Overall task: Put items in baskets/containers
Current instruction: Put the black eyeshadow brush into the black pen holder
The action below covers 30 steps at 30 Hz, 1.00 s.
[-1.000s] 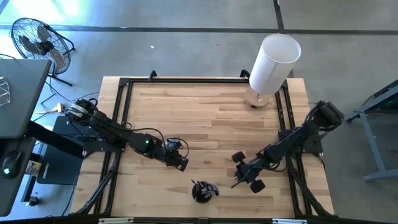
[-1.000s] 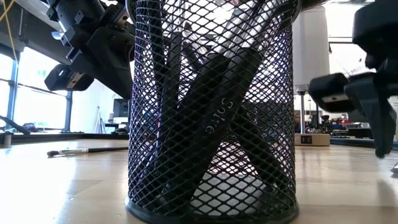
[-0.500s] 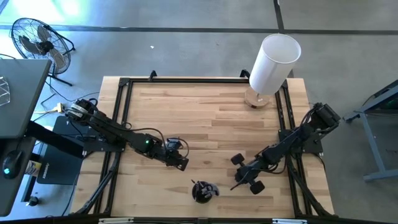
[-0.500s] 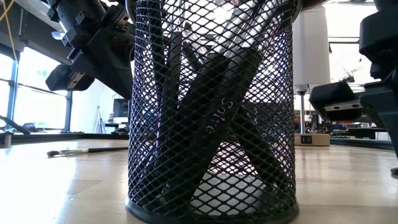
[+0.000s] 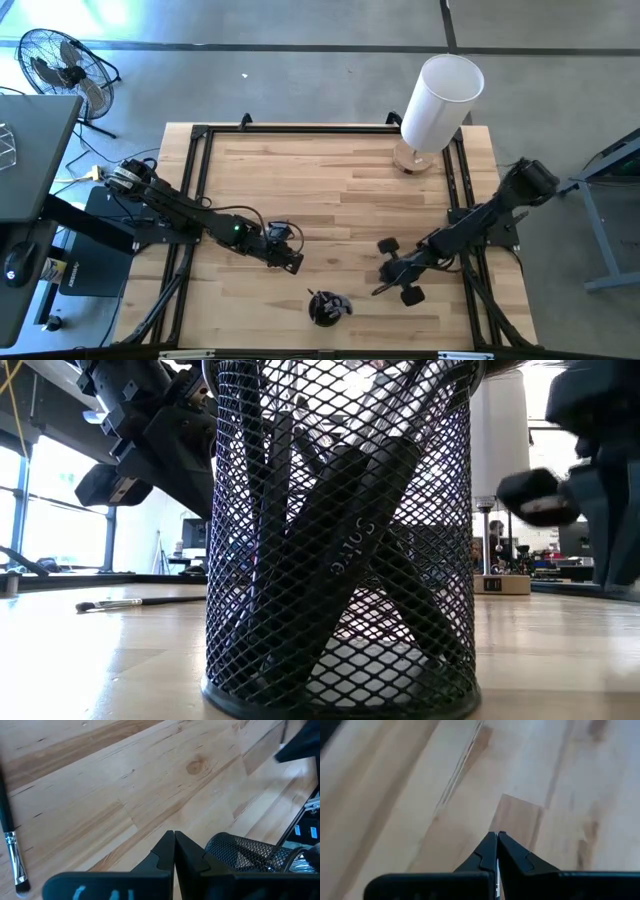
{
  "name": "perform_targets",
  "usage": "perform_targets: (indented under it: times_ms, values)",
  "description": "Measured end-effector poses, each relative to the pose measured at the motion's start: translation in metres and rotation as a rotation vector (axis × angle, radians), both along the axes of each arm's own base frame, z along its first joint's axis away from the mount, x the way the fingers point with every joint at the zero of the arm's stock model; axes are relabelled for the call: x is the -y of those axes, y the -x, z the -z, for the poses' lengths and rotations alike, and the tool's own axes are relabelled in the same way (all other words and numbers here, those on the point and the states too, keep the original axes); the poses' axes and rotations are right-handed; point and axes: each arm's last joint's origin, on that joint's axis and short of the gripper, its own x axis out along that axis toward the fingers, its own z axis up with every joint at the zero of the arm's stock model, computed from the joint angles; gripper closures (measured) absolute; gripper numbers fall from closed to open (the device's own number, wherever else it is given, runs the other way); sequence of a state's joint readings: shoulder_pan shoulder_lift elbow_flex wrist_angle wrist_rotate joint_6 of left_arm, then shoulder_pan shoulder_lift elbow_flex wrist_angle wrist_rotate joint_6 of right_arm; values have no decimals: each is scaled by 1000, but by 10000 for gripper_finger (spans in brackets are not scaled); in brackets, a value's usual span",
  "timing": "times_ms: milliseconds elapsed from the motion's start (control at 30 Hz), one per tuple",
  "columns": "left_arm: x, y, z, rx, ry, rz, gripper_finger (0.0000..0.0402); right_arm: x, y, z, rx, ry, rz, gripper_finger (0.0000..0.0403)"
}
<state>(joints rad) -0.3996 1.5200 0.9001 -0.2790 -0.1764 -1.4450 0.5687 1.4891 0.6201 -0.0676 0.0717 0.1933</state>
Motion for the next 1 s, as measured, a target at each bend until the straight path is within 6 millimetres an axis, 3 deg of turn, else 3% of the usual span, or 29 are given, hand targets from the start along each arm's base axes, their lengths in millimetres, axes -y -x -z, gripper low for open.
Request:
perform_targets:
  times_ms: [167, 500, 767, 1000]
  values:
    - [0, 1, 1, -9, -12, 8, 402, 8, 10, -30, 75, -40, 90, 402]
    - [-6, 15, 3, -136, -94, 73, 402, 21, 26, -83, 383, -231, 264, 403]
    - [-19, 48, -10, -188, -166, 173, 402, 0, 18, -102, 709, -235, 381, 402]
    - [-36, 91, 7, -84, -74, 205, 402, -39, -13, -131, 1003, -193, 474, 402]
